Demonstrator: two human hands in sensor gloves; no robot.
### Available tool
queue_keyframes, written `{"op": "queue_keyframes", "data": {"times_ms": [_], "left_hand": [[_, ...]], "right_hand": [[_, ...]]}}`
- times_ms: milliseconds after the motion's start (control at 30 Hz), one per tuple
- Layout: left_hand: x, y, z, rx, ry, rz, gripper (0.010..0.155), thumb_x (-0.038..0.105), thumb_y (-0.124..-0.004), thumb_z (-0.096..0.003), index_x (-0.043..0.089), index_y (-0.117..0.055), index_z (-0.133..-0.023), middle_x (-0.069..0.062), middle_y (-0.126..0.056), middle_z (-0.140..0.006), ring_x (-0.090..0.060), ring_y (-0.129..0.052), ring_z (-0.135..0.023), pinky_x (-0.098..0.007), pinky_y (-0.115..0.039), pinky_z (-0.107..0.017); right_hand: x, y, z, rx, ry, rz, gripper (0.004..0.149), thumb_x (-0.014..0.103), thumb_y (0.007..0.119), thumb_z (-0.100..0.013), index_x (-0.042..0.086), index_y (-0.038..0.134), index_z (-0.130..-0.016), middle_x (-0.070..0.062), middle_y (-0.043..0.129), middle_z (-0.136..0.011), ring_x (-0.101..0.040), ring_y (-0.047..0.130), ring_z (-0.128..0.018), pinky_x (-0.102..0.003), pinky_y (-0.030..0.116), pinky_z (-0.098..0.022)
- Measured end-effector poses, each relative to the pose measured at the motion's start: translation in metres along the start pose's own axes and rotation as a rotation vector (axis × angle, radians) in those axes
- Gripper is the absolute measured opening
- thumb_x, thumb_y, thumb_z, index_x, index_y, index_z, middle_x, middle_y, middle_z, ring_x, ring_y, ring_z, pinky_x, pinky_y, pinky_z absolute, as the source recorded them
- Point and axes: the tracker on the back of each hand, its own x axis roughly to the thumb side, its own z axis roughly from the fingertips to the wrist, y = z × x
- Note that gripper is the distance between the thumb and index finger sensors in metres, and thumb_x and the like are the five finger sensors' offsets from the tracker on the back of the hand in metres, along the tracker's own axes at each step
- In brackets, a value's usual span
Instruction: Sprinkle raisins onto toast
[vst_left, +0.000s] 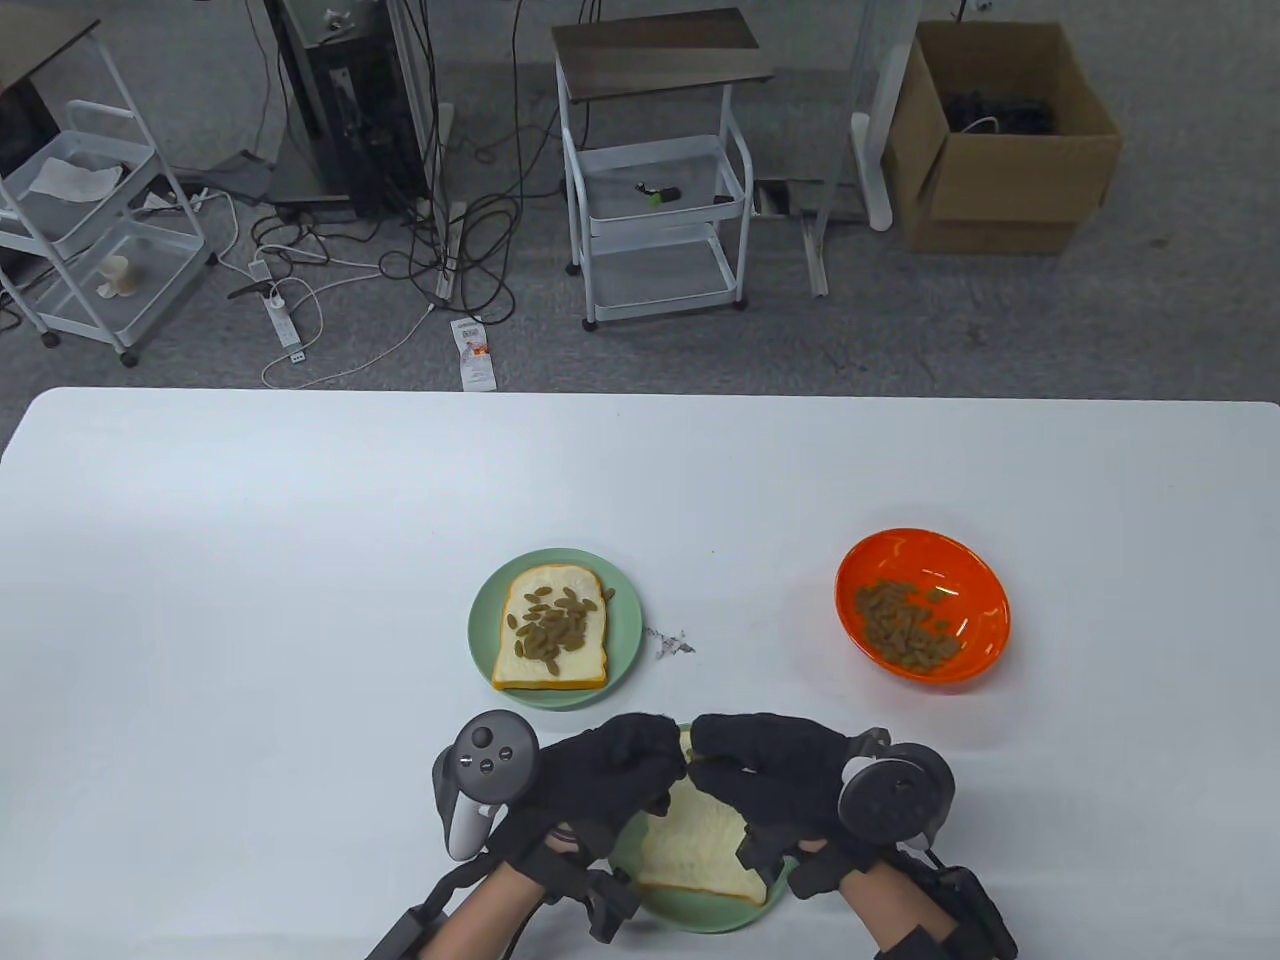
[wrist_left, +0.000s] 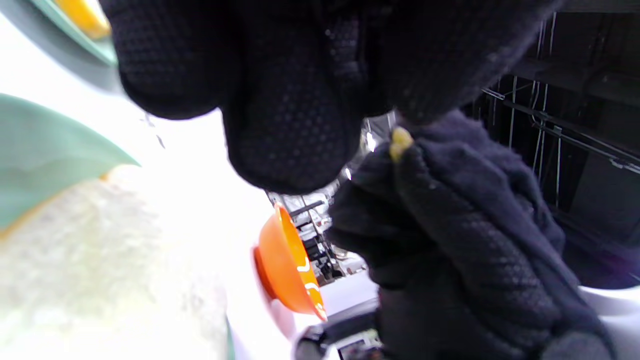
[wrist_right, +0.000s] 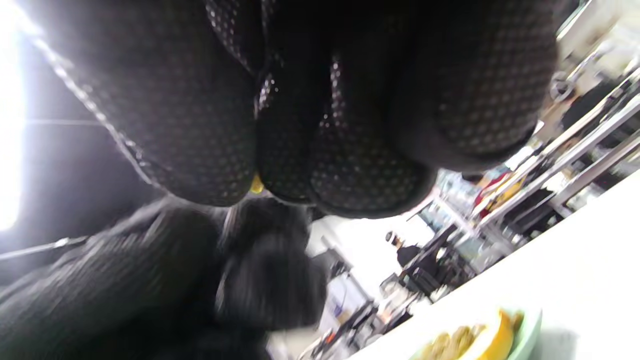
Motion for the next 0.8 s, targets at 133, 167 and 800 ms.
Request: {"op": "queue_keyframes", "data": {"times_ms": [133,167,800], "left_hand": [[0.008,0.022,0.001,0.122,-0.045,-0.214,0.049,0.054,-0.085,-0.0446,0.033,-0.087,-0.089,0.003,-0.103,-0.076,-0.012,-0.113,-0.047,-0.034,-0.095,-0.044],[0.010,0.027,0.001,0.151,-0.049,-0.258,0.049,0.055,-0.084,-0.0448,0.033,-0.087,-0.088,0.002,-0.103,-0.077,-0.013,-0.112,-0.048,-0.035,-0.095,-0.045],[-0.063,0.134,0.000,0.466,0.467,-0.596,0.055,0.060,-0.079,-0.0472,0.033,-0.084,-0.096,-0.006,-0.092,-0.093,-0.021,-0.108,-0.061,-0.041,-0.090,-0.052]], "right_hand": [[-0.024,-0.046,-0.007,-0.199,0.093,0.199,0.043,0.034,0.108,-0.031,0.012,0.100,-0.066,-0.009,0.110,-0.050,-0.027,0.111,-0.032,-0.041,0.095,-0.027],[-0.030,-0.056,-0.007,-0.231,0.111,0.259,0.042,0.033,0.107,-0.031,0.011,0.100,-0.067,-0.010,0.109,-0.050,-0.028,0.111,-0.033,-0.042,0.094,-0.027],[-0.087,-0.102,-0.004,-0.181,0.473,0.331,0.060,0.037,0.089,-0.048,0.002,0.079,-0.096,-0.030,0.087,-0.088,-0.051,0.096,-0.057,-0.059,0.080,-0.043]]}}
